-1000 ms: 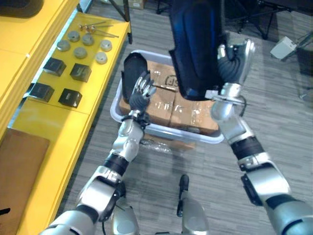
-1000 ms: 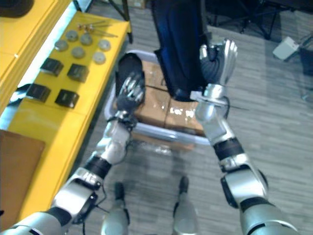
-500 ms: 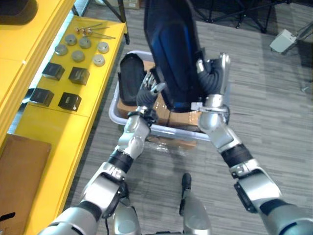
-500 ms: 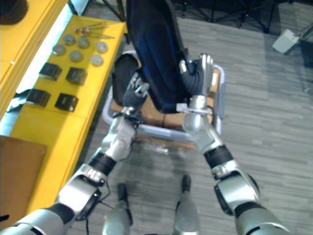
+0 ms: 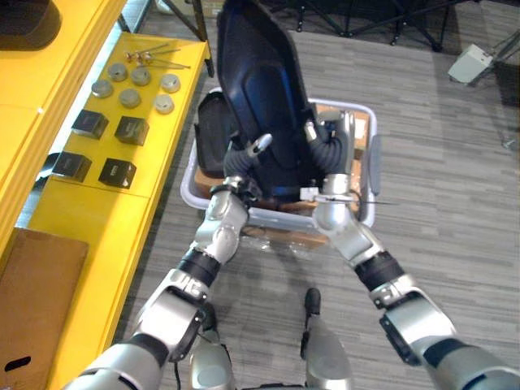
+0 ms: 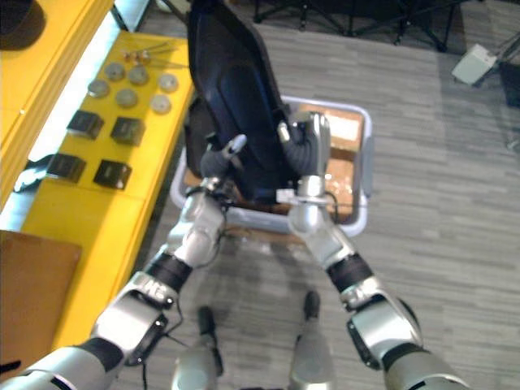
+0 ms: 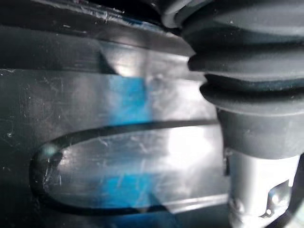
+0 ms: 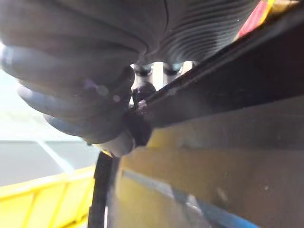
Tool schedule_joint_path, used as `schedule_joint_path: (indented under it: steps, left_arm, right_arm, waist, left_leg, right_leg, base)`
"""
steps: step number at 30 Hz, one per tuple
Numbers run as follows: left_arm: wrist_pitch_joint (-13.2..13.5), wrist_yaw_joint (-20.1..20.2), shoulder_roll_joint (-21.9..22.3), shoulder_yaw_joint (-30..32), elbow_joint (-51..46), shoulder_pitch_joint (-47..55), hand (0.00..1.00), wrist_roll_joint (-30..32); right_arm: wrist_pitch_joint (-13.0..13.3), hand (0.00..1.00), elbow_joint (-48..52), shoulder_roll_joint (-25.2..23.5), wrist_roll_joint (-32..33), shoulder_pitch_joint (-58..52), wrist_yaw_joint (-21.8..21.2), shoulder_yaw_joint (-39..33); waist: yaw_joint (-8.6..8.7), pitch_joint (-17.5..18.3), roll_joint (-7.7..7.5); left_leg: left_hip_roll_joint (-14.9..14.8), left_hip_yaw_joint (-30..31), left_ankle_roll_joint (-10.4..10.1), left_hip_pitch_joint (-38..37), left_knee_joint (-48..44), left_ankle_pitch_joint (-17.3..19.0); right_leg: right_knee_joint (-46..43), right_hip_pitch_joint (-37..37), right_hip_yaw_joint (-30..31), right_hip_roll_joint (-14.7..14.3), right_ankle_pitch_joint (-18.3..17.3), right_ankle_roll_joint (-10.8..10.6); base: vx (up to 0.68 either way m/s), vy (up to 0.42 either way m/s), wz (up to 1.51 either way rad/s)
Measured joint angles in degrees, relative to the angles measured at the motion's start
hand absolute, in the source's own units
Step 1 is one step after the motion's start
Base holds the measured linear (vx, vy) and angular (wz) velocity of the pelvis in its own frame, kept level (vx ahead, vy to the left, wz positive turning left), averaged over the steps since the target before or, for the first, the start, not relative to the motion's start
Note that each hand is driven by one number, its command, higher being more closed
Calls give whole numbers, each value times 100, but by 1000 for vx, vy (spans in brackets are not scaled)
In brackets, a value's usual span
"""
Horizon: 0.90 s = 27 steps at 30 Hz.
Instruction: Walk over and take plastic housings, then place them on the shelf
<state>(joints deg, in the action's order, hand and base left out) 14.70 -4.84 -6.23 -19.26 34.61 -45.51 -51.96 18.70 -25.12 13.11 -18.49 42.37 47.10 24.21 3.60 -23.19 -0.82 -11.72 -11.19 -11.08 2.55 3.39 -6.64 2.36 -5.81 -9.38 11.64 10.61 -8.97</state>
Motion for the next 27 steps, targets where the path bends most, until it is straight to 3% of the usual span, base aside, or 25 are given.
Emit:
schedule_joint_path:
  steps: [6, 13, 20, 21, 27]
  left_arm:
    - [62, 167, -2, 60, 136, 24, 100, -472]
    - [215, 650, -11, 50, 137, 262, 100, -900]
    - [316, 1017, 20, -4, 117, 854, 100, -1195]
    - [342, 1021, 14, -6, 60, 939, 100, -1218]
    - [520, 782, 7, 32, -316, 1644, 100, -843]
  right_arm:
    - [-3, 100, 305, -53, -7, -172, 67, 191]
    - [27, 100, 472, -132, -31, -332, 224, 295]
    - [81, 100, 475, -204, -35, -752, 279, 520]
    - [82, 0, 475, -263, -37, -783, 275, 520]
    - [96, 0, 473, -510, -19, -1225, 156, 621]
  waist:
    - [7, 14, 25]
    - [-11, 58, 97]
    - [-72, 218, 365]
    - [-109, 241, 371]
    - [-163, 557, 320]
  left_leg:
    - [21, 15, 15, -64, -2, 11]
    - [35, 26, 17, -157, 4, 27]
    - [40, 129, 17, -271, 15, 42]
    - [40, 125, 26, -282, 13, 54]
    - [39, 119, 18, -391, 15, 101]
  right_leg:
    - [30, 96, -18, 19, 4, -7]
    - [80, 215, -44, 29, 9, -13]
    - [215, 484, -179, 27, 26, -21]
    - [216, 489, -174, 27, 25, -21]
    - [222, 593, -176, 30, 14, -25]
  base:
    - [-10, -2, 1]
    - [-10, -1, 0]
    - [7, -7, 8]
    - [-32, -4, 2]
    - [-12, -2, 0]
